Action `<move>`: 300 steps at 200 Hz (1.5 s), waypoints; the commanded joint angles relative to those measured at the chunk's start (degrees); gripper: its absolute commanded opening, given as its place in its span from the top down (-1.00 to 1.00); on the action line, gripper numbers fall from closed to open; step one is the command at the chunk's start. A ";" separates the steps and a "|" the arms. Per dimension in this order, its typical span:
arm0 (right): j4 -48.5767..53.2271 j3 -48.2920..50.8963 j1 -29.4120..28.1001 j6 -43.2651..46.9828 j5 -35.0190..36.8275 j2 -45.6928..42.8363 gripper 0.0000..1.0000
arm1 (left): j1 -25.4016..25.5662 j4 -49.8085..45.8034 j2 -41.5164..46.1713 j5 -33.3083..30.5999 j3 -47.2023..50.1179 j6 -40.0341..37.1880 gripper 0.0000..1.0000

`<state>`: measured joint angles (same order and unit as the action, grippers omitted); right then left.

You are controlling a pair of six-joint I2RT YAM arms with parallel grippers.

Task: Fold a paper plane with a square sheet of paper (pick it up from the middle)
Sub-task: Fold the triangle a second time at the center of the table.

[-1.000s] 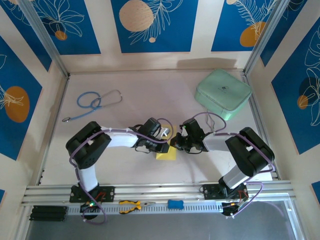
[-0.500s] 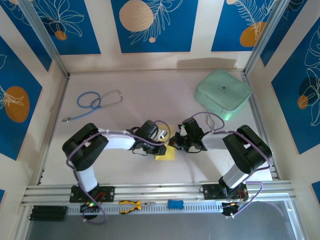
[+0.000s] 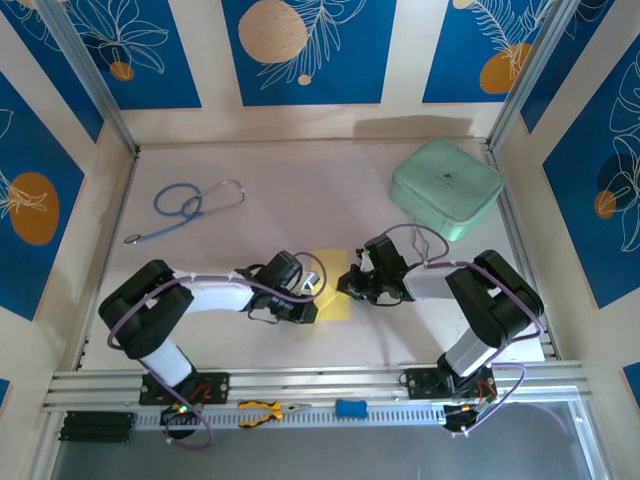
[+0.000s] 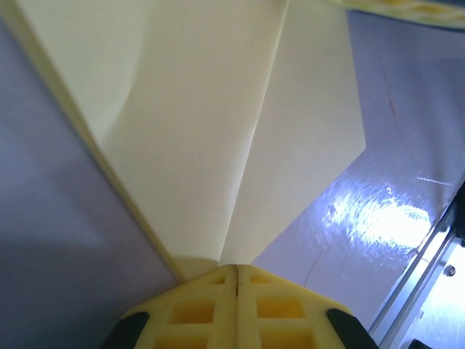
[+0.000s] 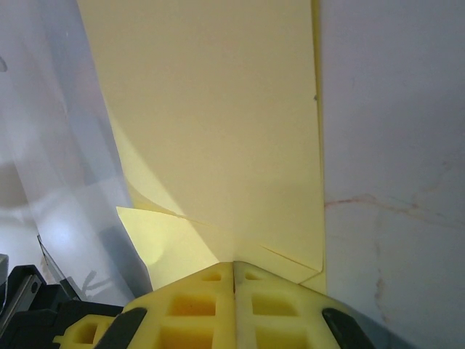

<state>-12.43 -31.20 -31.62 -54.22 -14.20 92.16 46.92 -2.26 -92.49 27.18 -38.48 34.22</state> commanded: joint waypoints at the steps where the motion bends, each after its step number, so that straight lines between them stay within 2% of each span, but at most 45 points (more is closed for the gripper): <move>1: 8.30 1.34 0.41 1.27 4.58 2.06 1.00 | -0.84 -5.10 2.45 -0.94 2.59 -0.17 0.92; 37: 8.92 0.86 0.43 1.57 4.34 1.80 1.00 | -0.94 0.79 8.68 2.81 3.67 1.22 0.97; 61: 9.31 0.57 0.50 1.75 4.45 1.49 1.00 | -0.95 2.30 11.37 1.35 2.35 1.56 0.93; 100: 10.36 0.21 0.68 2.27 4.18 1.19 1.00 | -0.98 2.19 3.52 2.00 -3.79 -0.20 0.95; 127: 10.69 0.20 0.76 2.38 4.27 0.24 1.00 | -1.20 0.34 -1.64 -1.61 -5.99 -0.61 1.00; 154: 11.86 -1.09 0.94 3.33 4.26 -0.57 1.00 | -1.19 -0.45 -5.32 -1.88 -5.65 -0.26 1.00; 187: 17.06 -5.75 0.95 6.47 4.05 -3.01 1.00 | -1.17 0.55 -6.36 -2.43 -2.29 0.50 1.00; 225: 12.77 -5.09 -2.35 3.91 2.29 -6.73 1.00 | -1.30 0.51 -6.00 -3.52 -0.81 0.57 1.00; 264: 8.14 -3.94 -6.71 0.07 2.78 -2.66 1.00 | -1.46 0.33 -6.14 -3.54 -0.92 0.48 1.00; 300: 7.92 -2.87 -5.82 -0.89 4.43 0.74 1.00 | -1.47 0.33 -5.96 -3.65 -0.81 0.56 1.00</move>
<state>-4.08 -35.62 -38.35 -53.54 -10.94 90.83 45.98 2.61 -97.14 26.65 -41.67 34.68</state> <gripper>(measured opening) 0.063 0.064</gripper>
